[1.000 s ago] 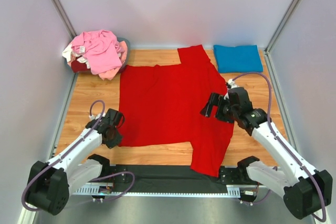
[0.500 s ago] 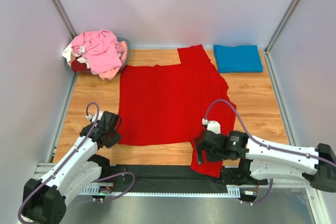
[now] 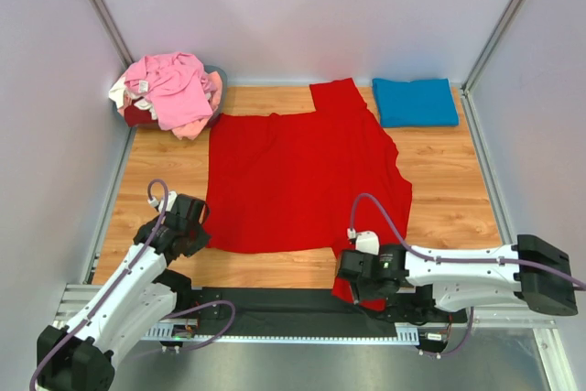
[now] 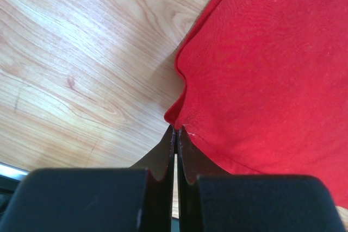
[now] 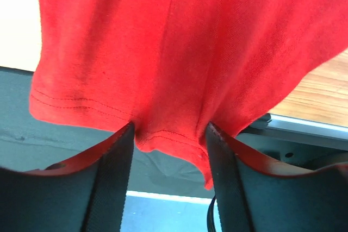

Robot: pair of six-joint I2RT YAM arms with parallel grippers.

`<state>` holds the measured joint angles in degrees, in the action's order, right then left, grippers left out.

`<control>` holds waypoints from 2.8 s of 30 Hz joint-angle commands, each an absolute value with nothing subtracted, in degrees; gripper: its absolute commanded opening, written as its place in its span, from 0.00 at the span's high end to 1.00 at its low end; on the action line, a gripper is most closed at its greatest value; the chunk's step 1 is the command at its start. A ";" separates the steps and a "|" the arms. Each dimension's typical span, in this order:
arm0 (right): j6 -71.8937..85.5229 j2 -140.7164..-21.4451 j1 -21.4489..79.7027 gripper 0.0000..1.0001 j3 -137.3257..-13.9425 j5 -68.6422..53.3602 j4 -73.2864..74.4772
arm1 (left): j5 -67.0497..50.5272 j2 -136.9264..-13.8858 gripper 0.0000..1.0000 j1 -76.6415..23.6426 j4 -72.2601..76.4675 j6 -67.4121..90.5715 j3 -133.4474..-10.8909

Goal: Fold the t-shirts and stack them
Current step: Flatten the tshirt out, then fold the tshirt

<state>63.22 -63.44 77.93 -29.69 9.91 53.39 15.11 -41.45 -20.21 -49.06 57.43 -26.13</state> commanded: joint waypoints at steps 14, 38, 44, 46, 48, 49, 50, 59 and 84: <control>67.59 -60.21 78.49 1.00 -36.90 20.47 66.15 | 12.92 -38.41 1.00 -20.04 -51.94 56.87 -31.11; 22.00 -81.20 39.47 1.00 -81.29 26.64 63.12 | 13.71 -60.11 1.00 -14.95 -47.90 44.04 -51.06; 16.44 -87.97 33.93 1.00 -86.30 23.38 59.51 | 13.09 -66.26 1.00 -11.96 -45.27 42.63 -53.00; 14.60 -89.47 32.27 1.00 -87.53 22.42 58.80 | 13.36 -67.93 1.00 -11.69 -44.65 41.93 -53.78; 13.10 -91.49 31.29 1.00 -89.20 21.71 58.54 | 13.53 -69.51 1.00 -11.43 -44.39 41.23 -54.66; 12.66 -92.02 30.33 1.00 -89.82 21.62 58.36 | 13.80 -70.04 1.00 -11.34 -44.21 41.05 -55.02; 12.40 -93.41 29.71 1.00 -90.43 21.62 58.45 | 13.89 -70.57 1.00 -11.34 -44.12 40.78 -55.37; 9.23 -99.49 27.16 1.00 -96.06 21.27 58.09 | 13.18 -79.88 1.00 -10.20 -42.63 38.94 -59.94; 9.05 -125.85 19.96 0.17 -121.63 29.88 67.93 | 11.51 -94.06 0.25 -7.65 -44.20 35.86 -73.91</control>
